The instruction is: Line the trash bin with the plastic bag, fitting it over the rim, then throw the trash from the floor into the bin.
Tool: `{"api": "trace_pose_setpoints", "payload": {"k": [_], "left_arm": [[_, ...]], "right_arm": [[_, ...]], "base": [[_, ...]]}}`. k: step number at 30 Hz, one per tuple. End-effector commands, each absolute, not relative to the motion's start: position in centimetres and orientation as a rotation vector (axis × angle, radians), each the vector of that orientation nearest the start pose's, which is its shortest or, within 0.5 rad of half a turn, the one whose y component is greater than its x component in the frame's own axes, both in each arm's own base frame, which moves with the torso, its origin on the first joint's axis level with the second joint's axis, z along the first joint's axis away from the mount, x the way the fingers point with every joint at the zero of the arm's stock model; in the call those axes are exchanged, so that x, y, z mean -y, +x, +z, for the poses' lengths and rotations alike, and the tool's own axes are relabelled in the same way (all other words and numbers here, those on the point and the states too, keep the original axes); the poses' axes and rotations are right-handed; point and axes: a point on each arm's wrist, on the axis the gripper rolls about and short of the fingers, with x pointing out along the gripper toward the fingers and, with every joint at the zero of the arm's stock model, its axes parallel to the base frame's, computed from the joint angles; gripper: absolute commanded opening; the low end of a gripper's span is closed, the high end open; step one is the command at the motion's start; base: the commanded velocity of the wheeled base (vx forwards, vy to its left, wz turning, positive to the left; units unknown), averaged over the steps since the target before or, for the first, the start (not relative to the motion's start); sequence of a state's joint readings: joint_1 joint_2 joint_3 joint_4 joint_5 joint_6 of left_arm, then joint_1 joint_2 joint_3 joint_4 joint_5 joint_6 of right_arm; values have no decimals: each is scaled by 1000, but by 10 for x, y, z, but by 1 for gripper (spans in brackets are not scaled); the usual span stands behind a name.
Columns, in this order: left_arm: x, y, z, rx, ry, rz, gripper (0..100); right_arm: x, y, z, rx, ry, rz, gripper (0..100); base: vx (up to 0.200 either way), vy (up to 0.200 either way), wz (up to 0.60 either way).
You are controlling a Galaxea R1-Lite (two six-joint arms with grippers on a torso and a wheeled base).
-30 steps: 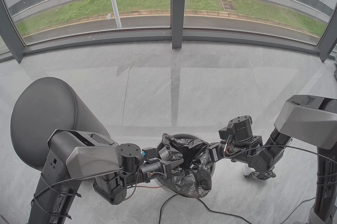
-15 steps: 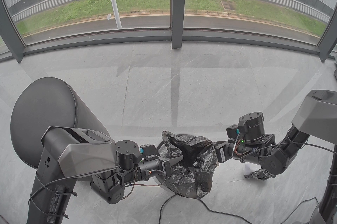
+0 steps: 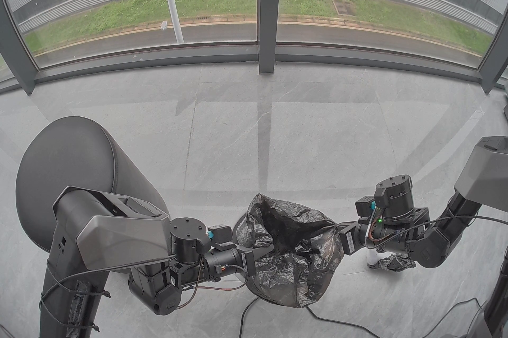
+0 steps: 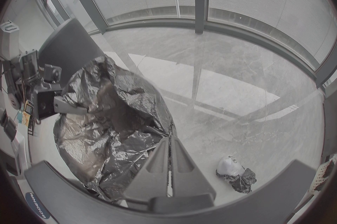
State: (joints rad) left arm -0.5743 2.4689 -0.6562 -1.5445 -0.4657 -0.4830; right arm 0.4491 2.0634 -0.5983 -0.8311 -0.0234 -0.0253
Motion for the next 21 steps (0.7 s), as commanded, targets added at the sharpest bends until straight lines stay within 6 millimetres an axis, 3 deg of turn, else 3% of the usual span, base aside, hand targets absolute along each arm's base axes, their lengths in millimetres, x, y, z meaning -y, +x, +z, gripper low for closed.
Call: {"api": "trace_pose_setpoints", "payload": {"k": [1,12,21], "left_arm": [[207,294,-29,-537,-415,-934,0],[186,291,-43,-599,-412,-853,0],[165,309,-39,-549,-432,-772,0]], "right_arm": [[-137,286,17,-684,-192,417,0],[-139,282,-8,-761,-239,456,0],[-147,278,9,-707,-225,503,0]], "base": [[0,0,0],[0,0,0],[0,0,0]]}}
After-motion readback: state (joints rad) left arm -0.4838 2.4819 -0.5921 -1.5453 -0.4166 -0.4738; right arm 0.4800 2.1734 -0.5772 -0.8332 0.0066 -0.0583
